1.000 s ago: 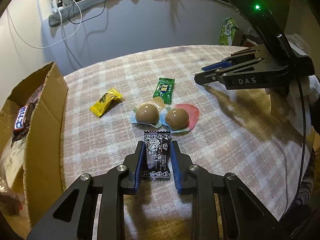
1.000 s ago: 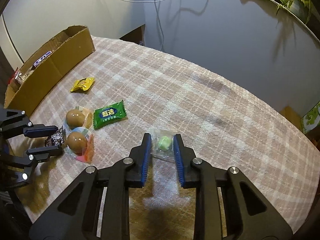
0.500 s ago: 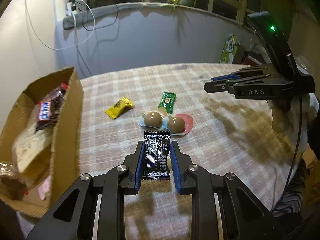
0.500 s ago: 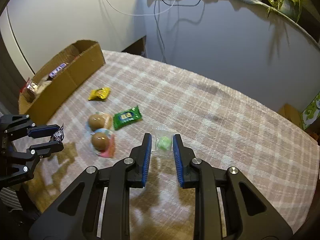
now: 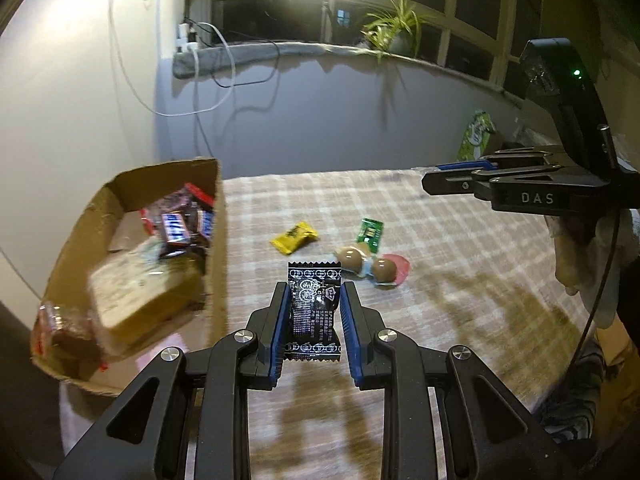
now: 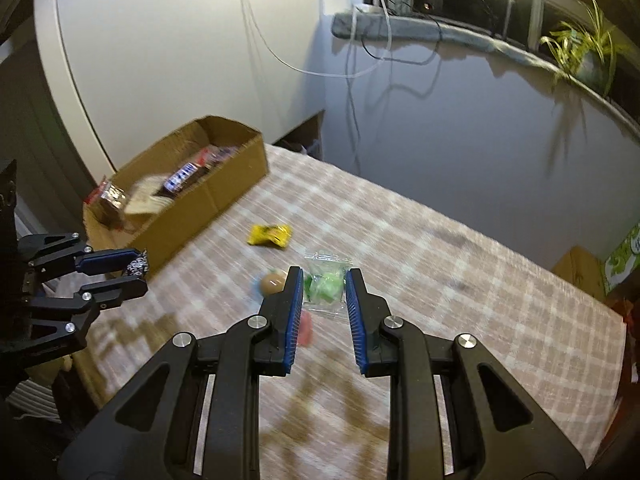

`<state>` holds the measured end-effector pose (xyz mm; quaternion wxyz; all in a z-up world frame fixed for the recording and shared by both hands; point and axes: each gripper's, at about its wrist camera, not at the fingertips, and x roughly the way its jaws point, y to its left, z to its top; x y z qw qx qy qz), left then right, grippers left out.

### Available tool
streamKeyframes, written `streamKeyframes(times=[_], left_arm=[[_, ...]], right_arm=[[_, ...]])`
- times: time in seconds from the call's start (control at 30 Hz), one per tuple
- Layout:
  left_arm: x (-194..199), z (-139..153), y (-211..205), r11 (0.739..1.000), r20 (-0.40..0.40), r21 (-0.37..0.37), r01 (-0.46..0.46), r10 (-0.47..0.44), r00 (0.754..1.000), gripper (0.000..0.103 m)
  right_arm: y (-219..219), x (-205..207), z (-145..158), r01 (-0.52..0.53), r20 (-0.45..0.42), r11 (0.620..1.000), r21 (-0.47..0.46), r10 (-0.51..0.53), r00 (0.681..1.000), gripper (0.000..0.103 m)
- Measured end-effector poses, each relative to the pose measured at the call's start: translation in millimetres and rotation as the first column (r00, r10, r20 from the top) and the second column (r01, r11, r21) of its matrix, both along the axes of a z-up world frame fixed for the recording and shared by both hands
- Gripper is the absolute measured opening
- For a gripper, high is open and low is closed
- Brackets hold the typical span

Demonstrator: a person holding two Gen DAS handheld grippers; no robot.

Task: Organize snacks
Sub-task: 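Carry the black packet and clear packet into the box and release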

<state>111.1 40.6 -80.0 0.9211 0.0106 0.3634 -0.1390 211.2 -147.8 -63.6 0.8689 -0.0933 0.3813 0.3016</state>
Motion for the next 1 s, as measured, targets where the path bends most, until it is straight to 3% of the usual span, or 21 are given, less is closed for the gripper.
streamKeyframes(times=[0.47,1.0], left_arm=[[-9,9,64,0.993,0.049,-0.015,-0.114,0.115,0.992,0.023],[-1,5,113,0.981,0.073,-0.015,-0.196,0.196,0.978,0.023]], right_arm=[[93,-3,20,-0.116,0.036,0.993,0.014,0.116,0.993,0.023],[184,8,16,-0.221,0.02,0.975,-0.005,0.221,0.975,0.023]])
